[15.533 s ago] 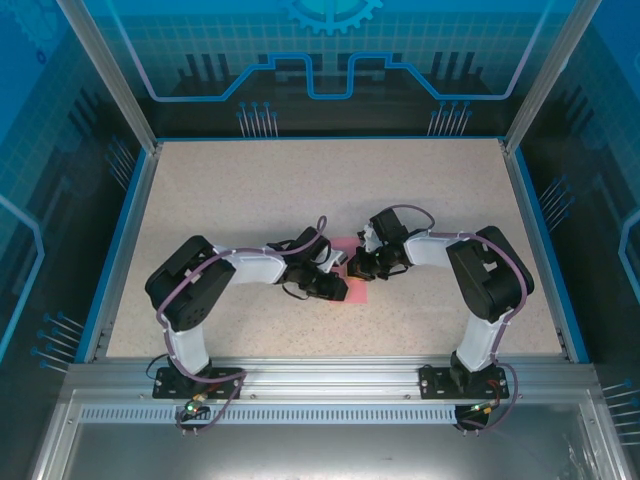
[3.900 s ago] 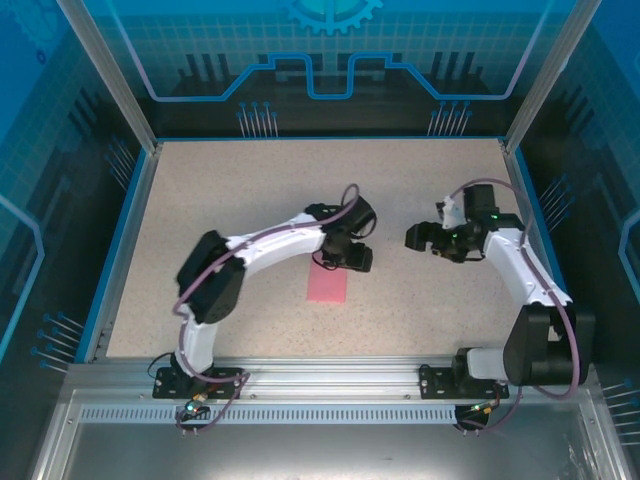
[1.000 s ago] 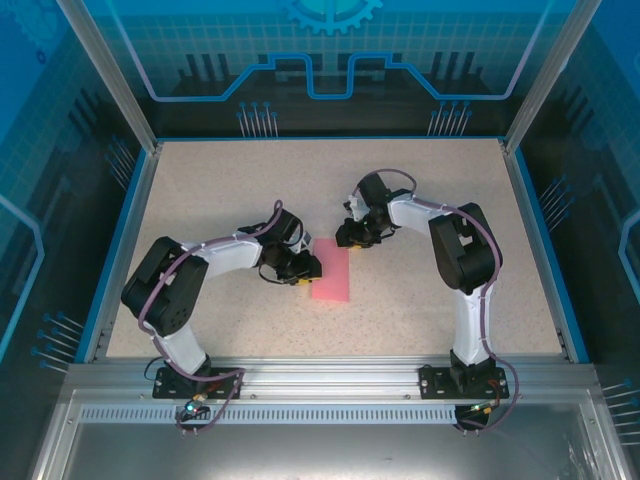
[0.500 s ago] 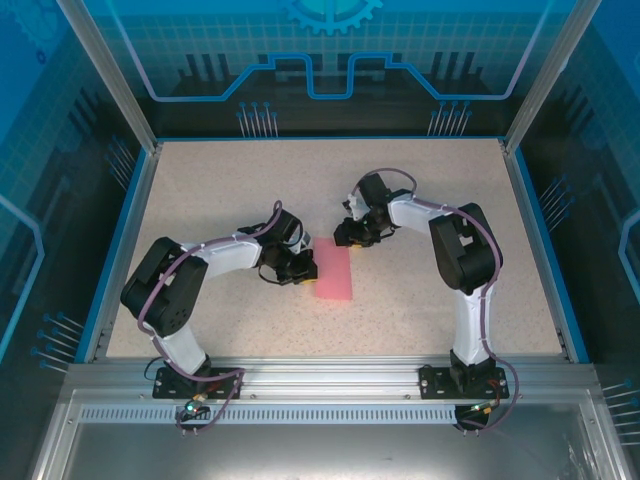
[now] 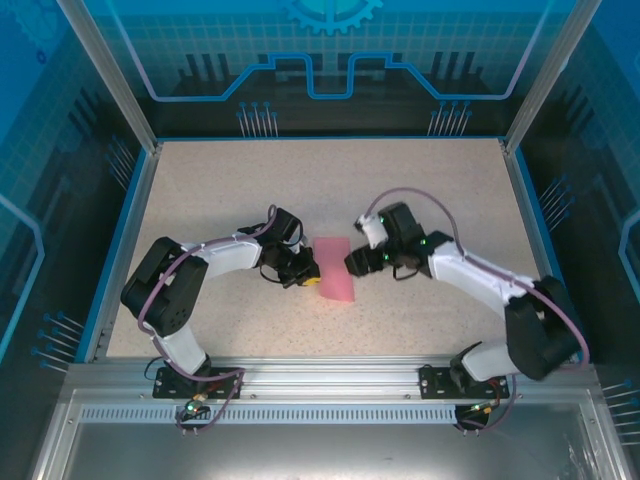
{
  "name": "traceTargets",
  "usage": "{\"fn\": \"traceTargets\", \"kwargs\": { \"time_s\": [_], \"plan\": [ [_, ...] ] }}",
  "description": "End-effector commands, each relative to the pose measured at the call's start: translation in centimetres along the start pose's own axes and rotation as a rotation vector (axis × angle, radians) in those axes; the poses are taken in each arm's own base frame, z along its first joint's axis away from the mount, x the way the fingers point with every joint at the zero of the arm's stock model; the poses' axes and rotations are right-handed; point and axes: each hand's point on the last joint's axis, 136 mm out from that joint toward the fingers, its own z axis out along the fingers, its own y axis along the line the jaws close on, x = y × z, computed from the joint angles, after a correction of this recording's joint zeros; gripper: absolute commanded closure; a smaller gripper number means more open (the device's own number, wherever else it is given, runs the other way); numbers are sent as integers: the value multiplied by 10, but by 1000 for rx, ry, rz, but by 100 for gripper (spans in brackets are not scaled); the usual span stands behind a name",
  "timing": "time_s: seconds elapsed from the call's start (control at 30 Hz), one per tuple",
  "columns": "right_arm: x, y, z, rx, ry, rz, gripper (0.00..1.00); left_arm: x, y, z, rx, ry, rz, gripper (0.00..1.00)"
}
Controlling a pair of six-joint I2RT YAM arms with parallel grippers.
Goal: Fold a paper plane with a square sheet of paper (fold left side to right side)
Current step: Third fold the triangle at the center of the table.
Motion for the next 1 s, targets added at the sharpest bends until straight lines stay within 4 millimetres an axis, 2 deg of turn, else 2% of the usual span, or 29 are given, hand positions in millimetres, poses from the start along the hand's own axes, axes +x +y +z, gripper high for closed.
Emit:
{"fn": "traceTargets", "kwargs": {
  "time_s": [0.0, 0.1, 0.2, 0.47, 0.73, 0.97],
  "plan": [
    [31, 17, 1, 86, 14, -189, 28, 10, -4, 1, 31, 56, -56, 100],
    [46, 36, 3, 123, 17, -318, 21, 12, -7, 1, 39, 69, -61, 100],
    [53, 45, 11, 156, 39, -405, 19, 12, -9, 0, 42, 78, -60, 100],
    [41, 58, 44, 174, 84, -533, 20, 14, -10, -2, 42, 87, -61, 100],
    [32, 67, 62, 143, 92, -556, 34, 15, -9, -3, 40, 88, -63, 100],
    [29, 75, 64, 105, 82, -545, 60, 14, -7, -1, 33, 92, -64, 100]
  ]
}}
